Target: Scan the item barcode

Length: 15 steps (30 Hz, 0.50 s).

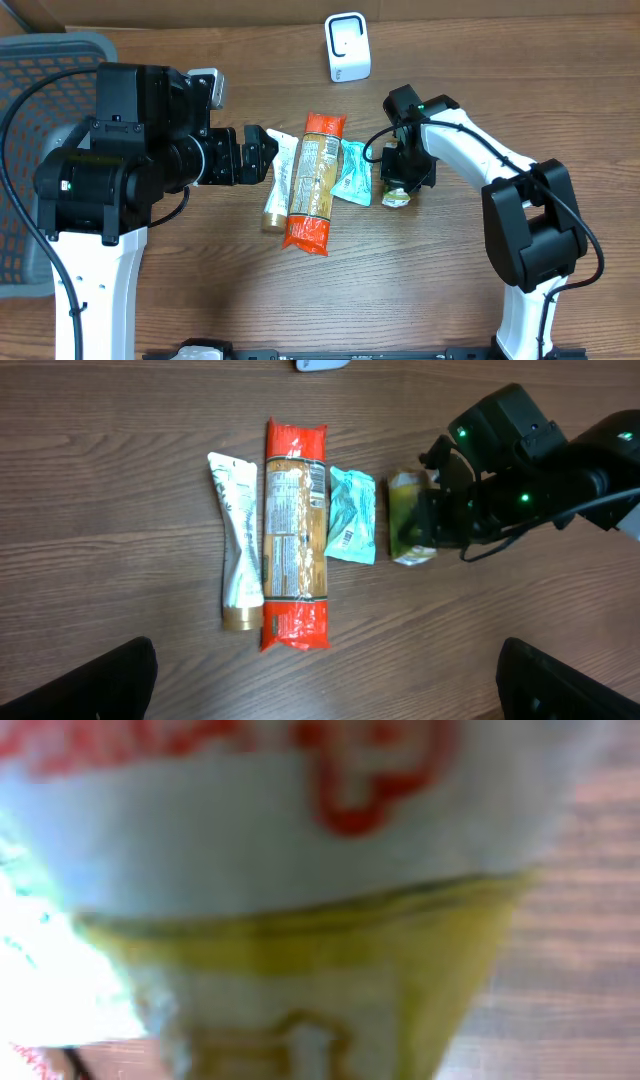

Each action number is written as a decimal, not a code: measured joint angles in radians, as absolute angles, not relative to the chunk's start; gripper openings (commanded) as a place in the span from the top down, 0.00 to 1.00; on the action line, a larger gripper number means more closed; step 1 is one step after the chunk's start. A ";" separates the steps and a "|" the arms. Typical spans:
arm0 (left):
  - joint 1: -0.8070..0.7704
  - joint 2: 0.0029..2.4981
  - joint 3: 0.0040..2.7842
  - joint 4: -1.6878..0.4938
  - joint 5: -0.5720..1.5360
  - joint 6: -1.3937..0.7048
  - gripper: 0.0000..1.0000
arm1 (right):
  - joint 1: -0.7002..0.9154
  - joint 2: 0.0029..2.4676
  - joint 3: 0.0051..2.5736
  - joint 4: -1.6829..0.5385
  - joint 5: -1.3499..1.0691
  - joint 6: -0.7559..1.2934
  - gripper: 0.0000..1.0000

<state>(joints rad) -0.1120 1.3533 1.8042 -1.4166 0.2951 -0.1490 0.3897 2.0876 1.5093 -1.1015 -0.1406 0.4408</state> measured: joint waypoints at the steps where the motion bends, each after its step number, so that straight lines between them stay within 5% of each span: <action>1: -0.112 1.353 1.804 -1.417 0.295 -0.149 0.01 | 0.387 2.086 1.517 -1.122 -0.148 0.432 0.95; 15: -0.112 1.353 1.804 -1.417 0.295 -0.149 0.01 | 0.249 2.081 1.590 -1.449 -0.752 -0.226 0.92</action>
<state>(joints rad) -0.1120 1.3533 1.8042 -1.4166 0.2951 -0.1490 0.2493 2.0808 1.5898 -1.4487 -0.7525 -0.2264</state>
